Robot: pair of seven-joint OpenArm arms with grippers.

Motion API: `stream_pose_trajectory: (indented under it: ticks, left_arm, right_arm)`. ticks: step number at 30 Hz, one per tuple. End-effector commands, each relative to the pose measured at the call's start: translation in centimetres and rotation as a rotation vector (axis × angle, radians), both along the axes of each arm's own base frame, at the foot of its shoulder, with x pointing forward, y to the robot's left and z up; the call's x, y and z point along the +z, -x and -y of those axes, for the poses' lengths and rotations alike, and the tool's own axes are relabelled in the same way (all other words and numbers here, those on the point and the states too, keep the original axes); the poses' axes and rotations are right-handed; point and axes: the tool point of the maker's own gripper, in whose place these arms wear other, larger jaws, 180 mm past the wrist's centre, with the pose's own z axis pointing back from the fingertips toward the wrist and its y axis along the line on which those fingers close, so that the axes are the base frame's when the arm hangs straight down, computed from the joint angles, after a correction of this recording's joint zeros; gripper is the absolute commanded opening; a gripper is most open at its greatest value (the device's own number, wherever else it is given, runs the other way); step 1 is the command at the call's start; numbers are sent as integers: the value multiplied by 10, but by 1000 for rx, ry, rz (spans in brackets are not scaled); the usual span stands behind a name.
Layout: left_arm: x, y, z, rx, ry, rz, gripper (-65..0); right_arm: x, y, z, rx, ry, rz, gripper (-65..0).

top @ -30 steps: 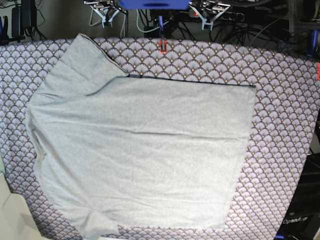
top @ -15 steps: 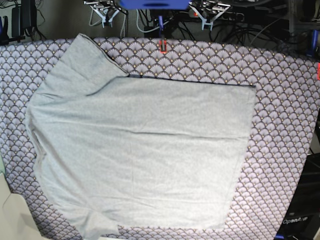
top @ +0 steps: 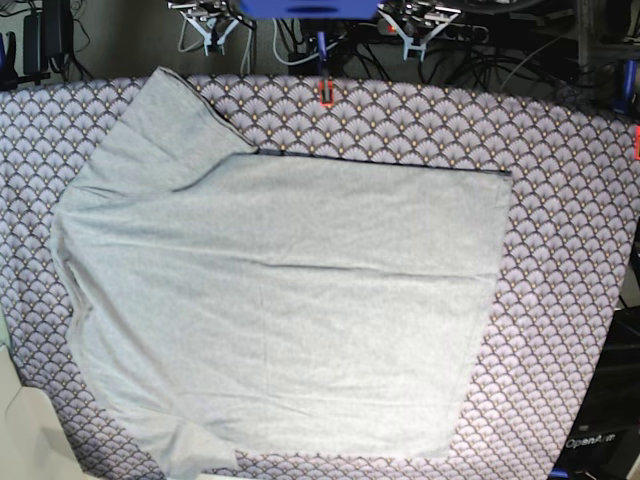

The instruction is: Fold the T-shirt properly

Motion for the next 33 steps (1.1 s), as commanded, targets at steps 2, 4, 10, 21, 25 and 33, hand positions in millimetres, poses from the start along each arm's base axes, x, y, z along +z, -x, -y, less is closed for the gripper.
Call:
stream_pose_trajectory:
  ticks: [2, 4, 10, 21, 25, 33]
  left_arm:
    - [0, -2, 2, 6, 4, 22, -650]
    - [1, -11, 3, 4, 8, 78, -650]
    - [4, -10, 1, -1, 10, 172, -650]
    - [13, -4, -1, -7, 15, 308, -650]
    - [20, 0, 2, 26, 89, 377, -650]
    - [40, 26, -7, 44, 108, 511, -650]
  right_arm:
    - [0, -2, 0, -9, -9, 29, -650]
    - [1, 4, 2, -8, -5, 46, -650]
    - [5, 11, 11, -2, 10, 152, -650]
    - [26, 30, 30, 18, 42, 388, -650]
    - [45, 35, 41, 37, 59, 524, -650]
    - [83, 53, 51, 70, 74, 720, -650]
